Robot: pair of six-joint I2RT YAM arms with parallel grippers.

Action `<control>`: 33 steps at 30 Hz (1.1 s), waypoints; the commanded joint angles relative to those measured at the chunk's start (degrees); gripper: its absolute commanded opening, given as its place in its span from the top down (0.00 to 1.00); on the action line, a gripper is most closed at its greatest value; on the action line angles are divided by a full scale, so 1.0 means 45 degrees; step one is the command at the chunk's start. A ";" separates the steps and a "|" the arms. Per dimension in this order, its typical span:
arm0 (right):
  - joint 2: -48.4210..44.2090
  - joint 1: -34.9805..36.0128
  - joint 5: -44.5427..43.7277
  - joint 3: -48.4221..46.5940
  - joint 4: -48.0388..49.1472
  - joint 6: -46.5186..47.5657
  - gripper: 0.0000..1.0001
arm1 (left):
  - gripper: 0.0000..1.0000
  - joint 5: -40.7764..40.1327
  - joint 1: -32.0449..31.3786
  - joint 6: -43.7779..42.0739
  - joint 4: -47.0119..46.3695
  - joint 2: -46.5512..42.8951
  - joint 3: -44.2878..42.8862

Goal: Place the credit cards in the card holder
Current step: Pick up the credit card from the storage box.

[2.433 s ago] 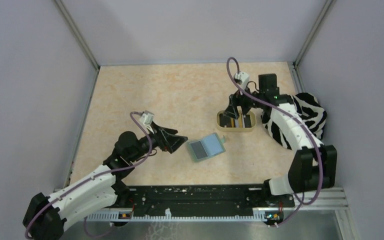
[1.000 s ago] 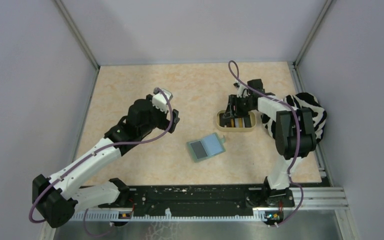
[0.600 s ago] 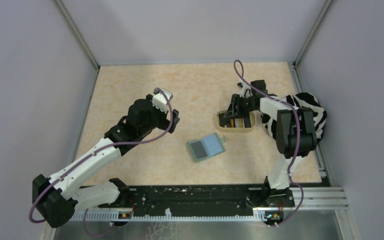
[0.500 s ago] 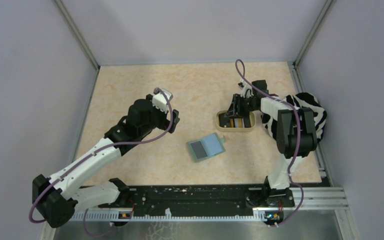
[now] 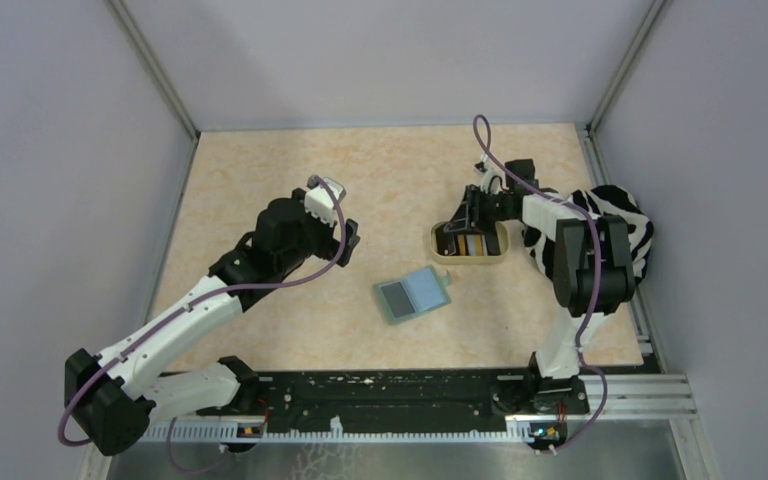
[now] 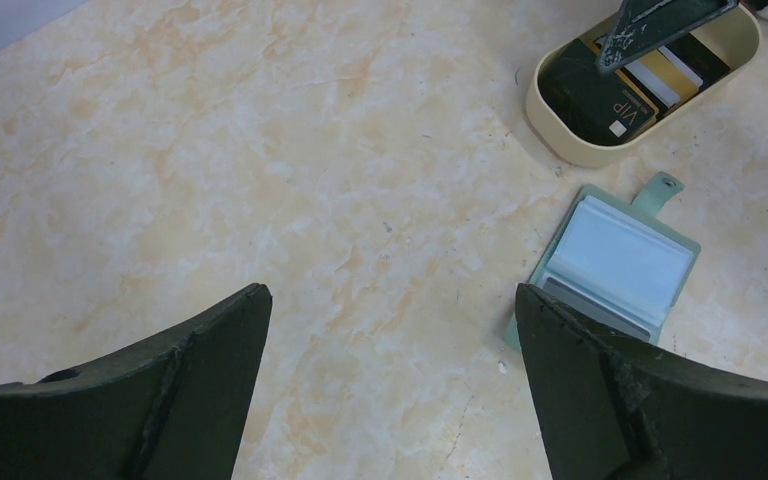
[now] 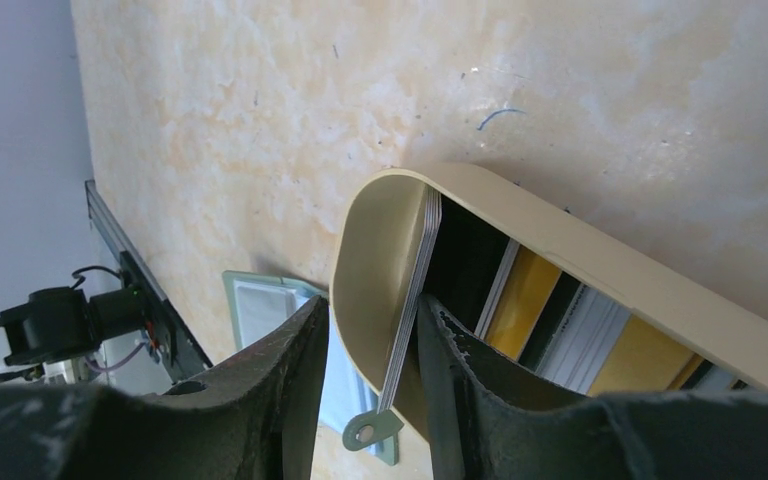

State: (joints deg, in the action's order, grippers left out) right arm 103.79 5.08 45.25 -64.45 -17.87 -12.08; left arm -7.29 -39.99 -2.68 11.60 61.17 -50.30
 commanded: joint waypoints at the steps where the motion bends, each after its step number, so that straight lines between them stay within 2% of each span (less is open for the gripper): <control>1: -0.0168 -0.0034 0.1116 0.0160 0.0442 -0.0359 0.62 | 0.02 -0.0001 0.0038 -0.0203 -0.0107 -0.0113 -0.0013; 17: 0.0473 -0.0021 0.0563 0.0015 -0.0002 -0.0140 0.60 | 0.01 -0.0021 0.0038 -0.0216 -0.0077 -0.0050 -0.0018; 33: 0.1262 0.0145 0.1221 -0.0183 -0.0163 0.0071 0.58 | 0.01 0.0094 0.0038 -0.0188 -0.0067 -0.0058 -0.0047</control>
State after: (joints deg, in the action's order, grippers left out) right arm 108.53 5.26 48.93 -64.12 -18.48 -13.02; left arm -7.27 -39.99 -2.72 11.62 61.17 -50.30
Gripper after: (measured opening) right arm 0.422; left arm 0.987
